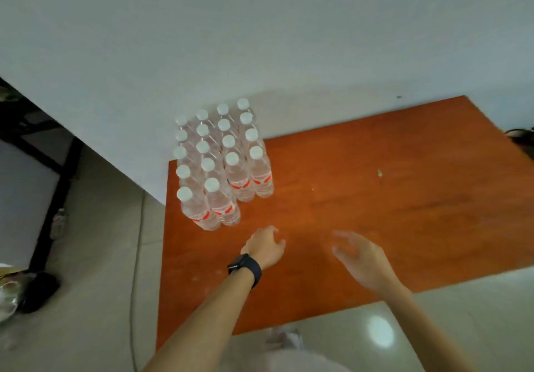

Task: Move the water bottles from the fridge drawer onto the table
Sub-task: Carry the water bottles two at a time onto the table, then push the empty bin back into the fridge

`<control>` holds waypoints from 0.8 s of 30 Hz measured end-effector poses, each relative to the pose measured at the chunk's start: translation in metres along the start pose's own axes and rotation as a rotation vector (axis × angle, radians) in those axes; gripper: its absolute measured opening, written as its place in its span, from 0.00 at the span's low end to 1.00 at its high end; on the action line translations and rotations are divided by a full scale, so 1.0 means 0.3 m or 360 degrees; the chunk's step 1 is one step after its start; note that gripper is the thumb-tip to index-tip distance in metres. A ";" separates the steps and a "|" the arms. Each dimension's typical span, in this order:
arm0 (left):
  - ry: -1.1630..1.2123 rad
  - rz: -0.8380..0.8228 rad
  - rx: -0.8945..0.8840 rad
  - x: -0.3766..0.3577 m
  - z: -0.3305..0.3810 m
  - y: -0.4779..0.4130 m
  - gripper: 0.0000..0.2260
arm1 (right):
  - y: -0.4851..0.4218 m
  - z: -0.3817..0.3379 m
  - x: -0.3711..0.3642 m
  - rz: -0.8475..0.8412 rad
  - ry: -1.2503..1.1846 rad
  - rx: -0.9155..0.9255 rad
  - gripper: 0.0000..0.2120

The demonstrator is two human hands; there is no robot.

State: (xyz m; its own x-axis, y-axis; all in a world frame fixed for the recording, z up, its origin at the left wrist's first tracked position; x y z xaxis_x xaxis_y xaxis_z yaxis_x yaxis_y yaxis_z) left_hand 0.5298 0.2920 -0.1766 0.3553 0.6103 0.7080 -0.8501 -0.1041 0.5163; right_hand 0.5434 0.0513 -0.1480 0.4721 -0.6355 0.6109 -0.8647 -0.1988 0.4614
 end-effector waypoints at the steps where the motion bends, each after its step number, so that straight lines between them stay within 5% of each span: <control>1: -0.0051 -0.0025 -0.0116 -0.054 0.106 0.012 0.21 | 0.067 0.069 0.062 0.0091 0.0010 -0.0011 0.20; 16: -0.0495 -0.0248 -0.1771 -0.902 1.559 0.543 0.19 | 1.077 0.979 0.730 0.1375 -0.0149 -0.0637 0.16; 24: -0.0517 -0.0343 -0.2246 -1.228 2.051 0.787 0.18 | 1.467 1.317 0.971 0.1818 -0.0128 -0.0921 0.16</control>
State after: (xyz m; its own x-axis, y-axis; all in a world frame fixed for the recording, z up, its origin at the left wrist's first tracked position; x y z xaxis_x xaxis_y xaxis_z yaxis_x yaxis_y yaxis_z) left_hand 0.4374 -0.4406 -0.0190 0.4296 0.2943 0.8537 -0.3693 0.9200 -0.1313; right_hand 0.2325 -0.5160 -0.0213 -0.5140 -0.2769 0.8119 -0.5600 0.8252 -0.0731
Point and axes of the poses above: each hand's wrist, its own y-axis away from the middle knuckle, its own x-axis out of the back of the hand, z = x × y, the point moved 4 cm from there along -y, towards the middle knuckle, and after that the axes turned 4 degrees about -x, right-handed, at the moved point
